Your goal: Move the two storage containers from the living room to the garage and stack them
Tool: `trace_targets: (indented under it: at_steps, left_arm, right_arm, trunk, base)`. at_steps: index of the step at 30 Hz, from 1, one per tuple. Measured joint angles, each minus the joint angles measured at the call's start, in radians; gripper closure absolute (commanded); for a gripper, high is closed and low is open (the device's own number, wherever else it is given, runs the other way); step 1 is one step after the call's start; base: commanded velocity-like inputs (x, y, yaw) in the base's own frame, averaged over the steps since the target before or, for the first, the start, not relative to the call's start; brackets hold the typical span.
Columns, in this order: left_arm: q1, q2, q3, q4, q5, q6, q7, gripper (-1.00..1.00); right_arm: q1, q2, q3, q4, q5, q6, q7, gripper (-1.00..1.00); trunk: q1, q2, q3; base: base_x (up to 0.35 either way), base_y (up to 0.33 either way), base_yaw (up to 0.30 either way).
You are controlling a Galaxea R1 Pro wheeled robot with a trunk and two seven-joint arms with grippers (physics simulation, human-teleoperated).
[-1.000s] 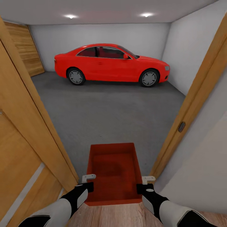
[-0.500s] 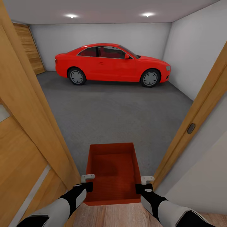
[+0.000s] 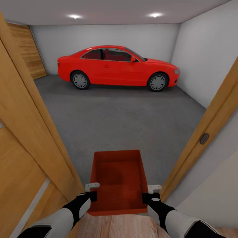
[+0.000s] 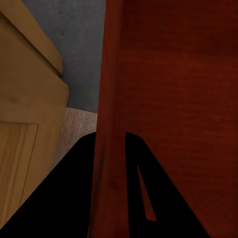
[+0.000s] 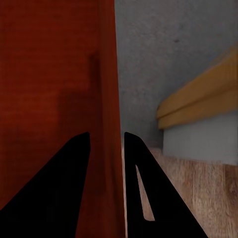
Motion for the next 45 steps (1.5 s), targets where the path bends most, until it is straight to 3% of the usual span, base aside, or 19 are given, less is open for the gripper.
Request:
trace_targets:
  at_steps: [45]
  left_arm:
    - [0.000,0.000,-0.002,-0.003,0.000,-0.001,-0.001,1.00]
  right_arm:
    - [0.000,0.000,-0.001,0.000,0.000,-0.004,0.000,1.00]
  trunk:
    - [0.000,0.000,0.000]
  base:
    - [0.321,0.000,0.000]
